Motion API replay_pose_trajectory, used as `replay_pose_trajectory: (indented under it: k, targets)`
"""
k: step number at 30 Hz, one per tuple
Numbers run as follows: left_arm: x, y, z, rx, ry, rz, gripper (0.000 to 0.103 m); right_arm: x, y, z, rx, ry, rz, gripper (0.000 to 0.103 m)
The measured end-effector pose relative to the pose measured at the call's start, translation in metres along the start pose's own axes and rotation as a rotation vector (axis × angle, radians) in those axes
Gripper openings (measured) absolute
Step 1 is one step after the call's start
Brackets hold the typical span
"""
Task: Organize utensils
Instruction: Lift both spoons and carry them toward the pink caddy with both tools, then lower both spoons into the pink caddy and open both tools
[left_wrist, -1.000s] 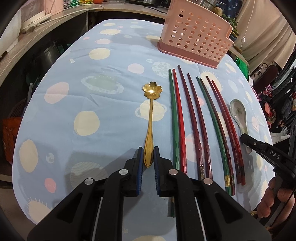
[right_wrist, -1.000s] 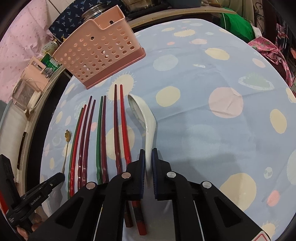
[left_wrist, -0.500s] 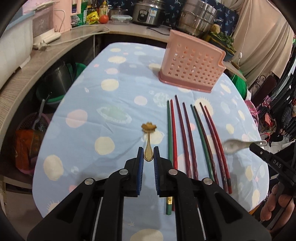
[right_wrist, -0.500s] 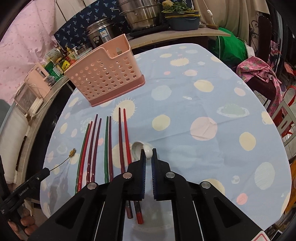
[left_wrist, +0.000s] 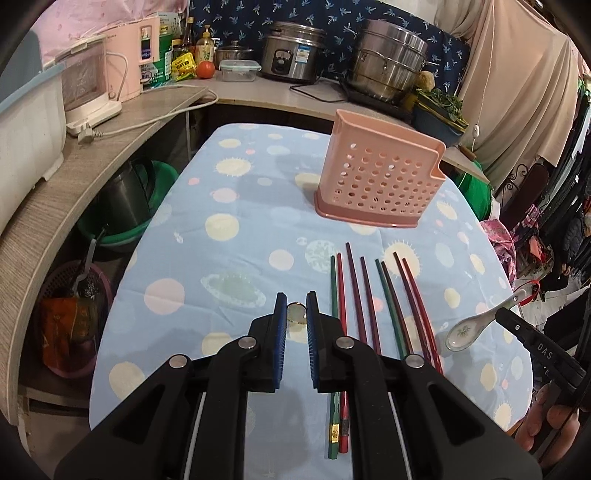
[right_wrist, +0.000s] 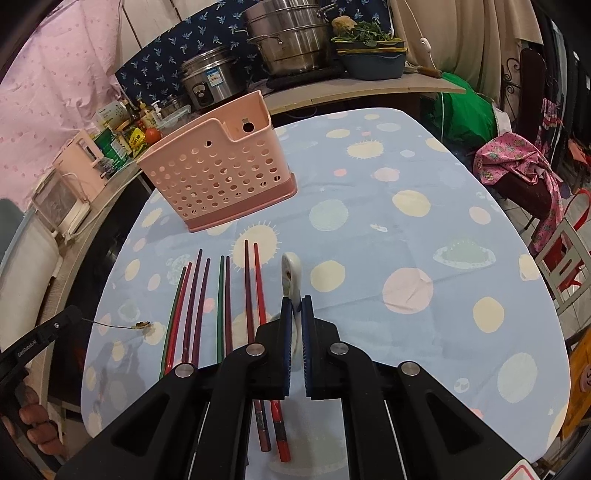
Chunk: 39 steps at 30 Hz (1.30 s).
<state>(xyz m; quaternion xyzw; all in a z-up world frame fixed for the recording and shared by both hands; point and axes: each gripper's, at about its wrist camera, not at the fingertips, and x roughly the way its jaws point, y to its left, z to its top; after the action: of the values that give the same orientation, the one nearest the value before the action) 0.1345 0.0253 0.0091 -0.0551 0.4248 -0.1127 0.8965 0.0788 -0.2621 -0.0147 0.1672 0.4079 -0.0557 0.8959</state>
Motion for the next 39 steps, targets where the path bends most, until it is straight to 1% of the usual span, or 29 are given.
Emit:
replay_pose_trajectory:
  k: [4,9,13,16,19,22,26,28,32,39]
  targets:
    - [-0.007,-0.004,0.018,0.012,-0.038,-0.002,0.01,-0.006,0.005,0.017,-0.009,-0.04,0.013,0.005]
    - [-0.016,-0.013,0.054,0.023,-0.091,-0.02,0.01,-0.008,0.007,0.051,0.001,-0.086,0.049,0.005]
    - [-0.025,-0.025,0.089,0.048,-0.147,-0.041,0.01,-0.011,0.009,0.09,0.007,-0.14,0.075,0.005]
    - [-0.032,-0.037,0.12,0.064,-0.198,-0.069,0.01,-0.009,0.011,0.122,0.011,-0.181,0.086,0.005]
    - [-0.035,-0.049,0.149,0.082,-0.255,-0.069,0.01,-0.004,0.016,0.151,0.011,-0.206,0.102,0.005]
    - [-0.032,-0.056,0.174,0.086,-0.284,-0.073,0.01,0.005,0.022,0.177,0.009,-0.227,0.1,0.005]
    - [-0.015,-0.063,0.193,0.085,-0.281,-0.08,0.01,0.026,0.025,0.2,0.028,-0.208,0.116,0.005]
    - [-0.003,-0.064,0.198,0.081,-0.269,-0.084,0.01,0.038,0.026,0.205,0.03,-0.195,0.108,0.005]
    - [0.017,-0.065,0.199,0.078,-0.231,-0.091,0.01,0.06,0.032,0.205,0.02,-0.164,0.089,0.005]
    - [0.045,-0.062,0.19,0.069,-0.175,-0.094,0.01,0.093,0.038,0.197,-0.004,-0.108,0.068,0.005]
